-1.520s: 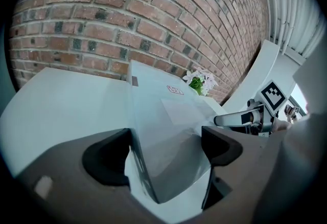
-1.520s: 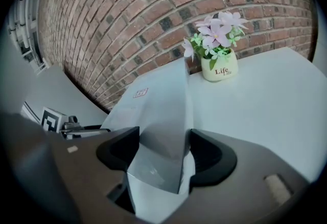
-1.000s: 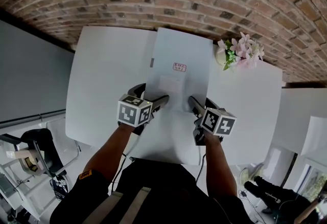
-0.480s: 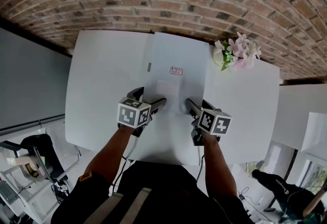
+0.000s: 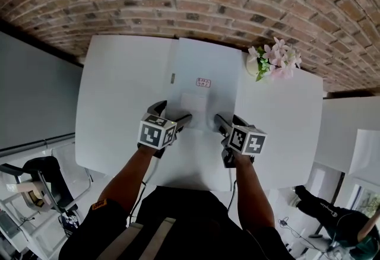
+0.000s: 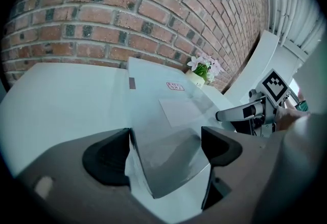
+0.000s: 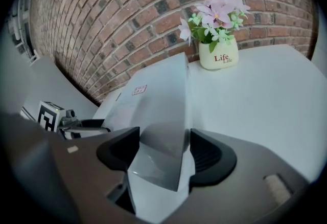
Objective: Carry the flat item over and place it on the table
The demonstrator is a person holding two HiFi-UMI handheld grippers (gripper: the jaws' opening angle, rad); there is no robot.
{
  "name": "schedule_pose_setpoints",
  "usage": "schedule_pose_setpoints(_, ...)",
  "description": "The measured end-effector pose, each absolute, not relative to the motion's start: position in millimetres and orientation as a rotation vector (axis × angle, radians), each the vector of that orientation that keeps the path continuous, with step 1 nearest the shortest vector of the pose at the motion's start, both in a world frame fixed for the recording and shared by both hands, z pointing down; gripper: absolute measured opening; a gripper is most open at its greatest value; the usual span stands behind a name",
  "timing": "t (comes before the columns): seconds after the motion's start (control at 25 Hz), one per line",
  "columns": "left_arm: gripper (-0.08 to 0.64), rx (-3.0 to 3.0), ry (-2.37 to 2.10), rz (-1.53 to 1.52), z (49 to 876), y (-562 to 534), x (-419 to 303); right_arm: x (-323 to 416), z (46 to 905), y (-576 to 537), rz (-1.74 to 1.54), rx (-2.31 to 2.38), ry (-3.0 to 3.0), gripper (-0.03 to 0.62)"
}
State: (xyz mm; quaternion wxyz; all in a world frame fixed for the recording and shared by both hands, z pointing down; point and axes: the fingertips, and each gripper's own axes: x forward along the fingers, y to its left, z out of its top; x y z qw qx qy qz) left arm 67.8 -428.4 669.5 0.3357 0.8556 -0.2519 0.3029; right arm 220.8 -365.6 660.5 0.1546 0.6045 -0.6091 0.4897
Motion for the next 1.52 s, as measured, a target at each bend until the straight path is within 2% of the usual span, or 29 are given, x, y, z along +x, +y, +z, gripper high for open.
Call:
schedule_pose_setpoints(0.16, 0.448, 2.234, -0.697, 0.756, 655.4, -427.3, 61.4, 227.2, 649.2, -361.2, 1.331, 1.768, -1.725, 0.289)
schedule_pose_setpoints(0.32, 0.443, 2.245, -0.738, 0.714, 636.0, -421.6, 54.4, 235.5, 626.9, -353.9, 1.211, 1.843, -1.695, 0.234)
schedule_pose_setpoints(0.6, 0.348, 2.280, -0.817, 0.624, 584.9, -385.0, 48.8, 222.0, 581.2, -326.6, 1.063, 1.878, -1.740, 0.102)
schedule_pose_setpoints(0.76, 0.323, 2.318, -0.847, 0.624, 561.9, -362.2, 53.8, 213.1, 565.2, -312.2, 1.035, 1.871, -1.783, 0.064)
schedule_pose_setpoints(0.92, 0.268, 2.332, -0.881, 0.651, 548.1, -335.6, 55.6, 209.7, 551.4, -297.2, 1.001, 1.890, -1.815, 0.025)
schedule_pose_setpoints(1.24, 0.003, 2.324, -0.984, 0.705, 533.2, -277.2, 51.1, 198.8, 527.0, -252.0, 0.944, 1.885, -1.898, 0.002)
schedule_pose_setpoints(1.52, 0.003, 2.328, -1.008, 0.687, 514.8, -217.0, 53.4, 179.7, 514.4, -197.4, 0.924, 1.859, -1.973, 0.002)
